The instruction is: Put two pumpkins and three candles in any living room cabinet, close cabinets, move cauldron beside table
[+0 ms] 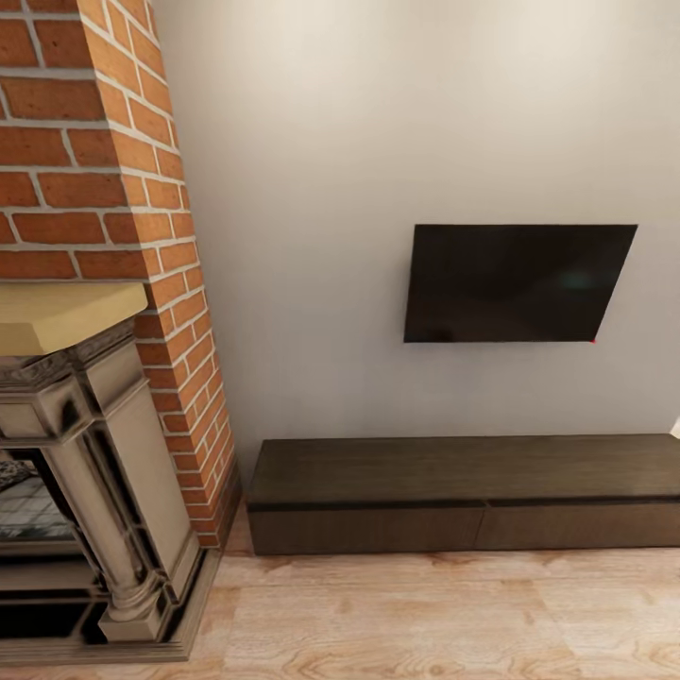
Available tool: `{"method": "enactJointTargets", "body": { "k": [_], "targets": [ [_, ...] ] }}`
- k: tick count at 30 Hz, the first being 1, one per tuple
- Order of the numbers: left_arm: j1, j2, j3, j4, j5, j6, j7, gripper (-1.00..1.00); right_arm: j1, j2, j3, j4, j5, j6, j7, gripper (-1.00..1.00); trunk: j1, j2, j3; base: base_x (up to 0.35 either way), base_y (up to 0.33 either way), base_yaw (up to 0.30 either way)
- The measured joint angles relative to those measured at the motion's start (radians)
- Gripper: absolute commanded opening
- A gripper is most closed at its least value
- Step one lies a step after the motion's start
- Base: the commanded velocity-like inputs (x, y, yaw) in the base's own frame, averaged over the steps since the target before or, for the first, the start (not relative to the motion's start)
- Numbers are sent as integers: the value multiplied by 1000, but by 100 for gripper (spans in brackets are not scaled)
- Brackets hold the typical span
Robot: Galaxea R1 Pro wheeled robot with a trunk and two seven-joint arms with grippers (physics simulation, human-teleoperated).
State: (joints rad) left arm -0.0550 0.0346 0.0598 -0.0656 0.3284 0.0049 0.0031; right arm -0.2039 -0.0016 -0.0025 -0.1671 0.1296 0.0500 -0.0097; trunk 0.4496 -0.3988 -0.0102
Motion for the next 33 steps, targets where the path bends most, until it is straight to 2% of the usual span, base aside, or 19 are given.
{"method": "enactJointTargets", "body": {
  "k": [33],
  "targets": [
    [0, -1, -2, -31, -1, 4, -12, 100, 0, -1, -4, -1, -6, -3, 3, 100, 0, 0, 0, 0, 0, 0]
  ]
}}
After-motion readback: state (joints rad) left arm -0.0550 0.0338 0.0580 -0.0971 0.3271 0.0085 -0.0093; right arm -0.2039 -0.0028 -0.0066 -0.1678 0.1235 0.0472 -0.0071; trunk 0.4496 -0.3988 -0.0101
